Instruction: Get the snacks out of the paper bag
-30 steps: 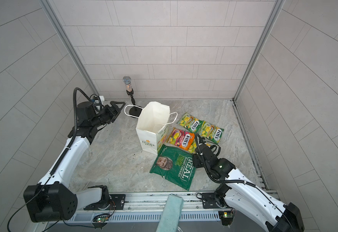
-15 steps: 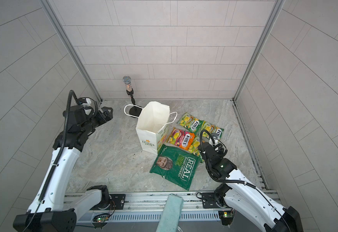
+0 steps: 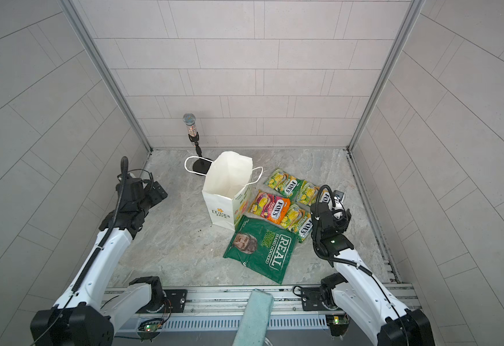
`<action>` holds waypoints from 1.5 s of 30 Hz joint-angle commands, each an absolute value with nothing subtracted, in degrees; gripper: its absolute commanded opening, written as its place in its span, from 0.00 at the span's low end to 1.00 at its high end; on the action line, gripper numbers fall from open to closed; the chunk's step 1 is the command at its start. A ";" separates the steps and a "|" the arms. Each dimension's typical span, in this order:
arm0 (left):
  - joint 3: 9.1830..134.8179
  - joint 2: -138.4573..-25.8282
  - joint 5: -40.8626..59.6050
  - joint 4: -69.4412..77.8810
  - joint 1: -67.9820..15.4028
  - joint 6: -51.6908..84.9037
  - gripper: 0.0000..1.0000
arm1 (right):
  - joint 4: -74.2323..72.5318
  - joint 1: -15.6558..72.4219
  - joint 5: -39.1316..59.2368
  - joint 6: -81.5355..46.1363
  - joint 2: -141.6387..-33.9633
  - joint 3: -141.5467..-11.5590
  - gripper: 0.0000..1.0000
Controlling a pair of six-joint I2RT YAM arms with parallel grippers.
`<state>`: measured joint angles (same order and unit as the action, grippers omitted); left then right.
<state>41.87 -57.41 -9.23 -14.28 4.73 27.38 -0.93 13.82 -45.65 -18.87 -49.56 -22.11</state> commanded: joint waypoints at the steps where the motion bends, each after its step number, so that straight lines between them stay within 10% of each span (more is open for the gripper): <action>1: 35.79 -56.72 -15.62 -1.27 4.92 25.66 0.95 | -15.33 12.09 -48.34 -13.42 -52.53 -19.13 0.70; 45: 12.94 -91.50 2.10 71.22 4.80 5.65 0.99 | -63.31 7.39 -27.24 -1.78 -86.77 -15.49 0.75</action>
<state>13.80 -92.09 0.27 65.36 4.73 6.70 -59.29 7.79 -29.41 -3.25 -86.28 -15.77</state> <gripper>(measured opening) 0.986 0.750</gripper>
